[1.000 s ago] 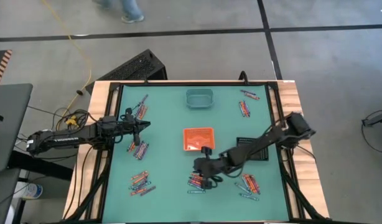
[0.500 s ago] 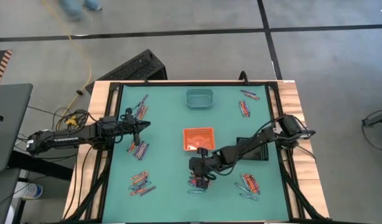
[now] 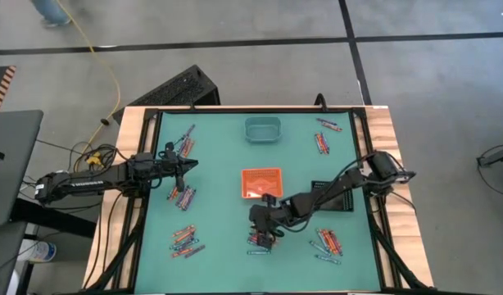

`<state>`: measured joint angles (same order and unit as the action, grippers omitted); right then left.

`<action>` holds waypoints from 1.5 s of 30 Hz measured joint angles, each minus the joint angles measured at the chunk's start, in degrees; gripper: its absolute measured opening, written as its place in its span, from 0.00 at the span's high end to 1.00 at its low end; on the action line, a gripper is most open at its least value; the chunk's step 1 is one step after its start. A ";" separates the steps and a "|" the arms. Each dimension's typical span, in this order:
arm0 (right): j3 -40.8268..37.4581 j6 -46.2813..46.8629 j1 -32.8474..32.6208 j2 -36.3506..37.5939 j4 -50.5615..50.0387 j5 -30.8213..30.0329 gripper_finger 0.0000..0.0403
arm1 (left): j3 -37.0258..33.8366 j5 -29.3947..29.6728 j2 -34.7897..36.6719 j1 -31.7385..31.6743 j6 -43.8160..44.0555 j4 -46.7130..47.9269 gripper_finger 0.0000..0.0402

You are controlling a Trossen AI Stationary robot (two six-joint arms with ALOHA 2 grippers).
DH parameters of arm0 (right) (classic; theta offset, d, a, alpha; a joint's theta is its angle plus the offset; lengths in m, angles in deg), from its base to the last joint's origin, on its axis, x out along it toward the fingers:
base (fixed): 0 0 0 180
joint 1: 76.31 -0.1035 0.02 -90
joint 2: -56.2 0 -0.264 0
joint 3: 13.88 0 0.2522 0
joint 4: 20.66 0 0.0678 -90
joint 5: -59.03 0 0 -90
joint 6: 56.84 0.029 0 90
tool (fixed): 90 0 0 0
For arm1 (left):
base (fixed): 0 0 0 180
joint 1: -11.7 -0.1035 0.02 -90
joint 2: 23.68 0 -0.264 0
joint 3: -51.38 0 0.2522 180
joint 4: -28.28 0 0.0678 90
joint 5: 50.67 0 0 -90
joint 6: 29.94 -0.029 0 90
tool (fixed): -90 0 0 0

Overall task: Sort crayons
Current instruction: Put the orange crayon into the orange bin

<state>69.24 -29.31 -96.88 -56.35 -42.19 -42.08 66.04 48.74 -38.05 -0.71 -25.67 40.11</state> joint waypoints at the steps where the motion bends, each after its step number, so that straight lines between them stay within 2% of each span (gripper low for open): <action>1: 0.00 0.14 -0.42 -0.01 -0.47 -0.97 0.67 | 0.00 0.00 0.00 0.00 0.00 0.00 0.96; 17: 0.00 2.98 -3.79 -0.31 -0.51 -10.14 0.63 | 0.00 0.02 0.00 0.00 0.00 0.00 0.96; 29: 0.31 0.96 -6.78 -5.08 0.36 -13.58 0.63 | 0.00 0.02 0.07 0.00 0.00 -0.02 0.96; 38: 0.59 1.84 -6.11 -6.36 -1.54 -15.07 0.63 | 0.00 0.00 -0.26 0.00 0.00 0.00 0.96; 45: 1.68 2.08 -5.07 -6.52 -2.07 -14.60 0.68 | 0.00 0.02 -0.26 0.00 0.00 0.00 0.96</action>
<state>70.92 -27.23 -101.95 -62.87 -44.26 -56.68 66.04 48.76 -38.31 -0.71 -25.67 40.11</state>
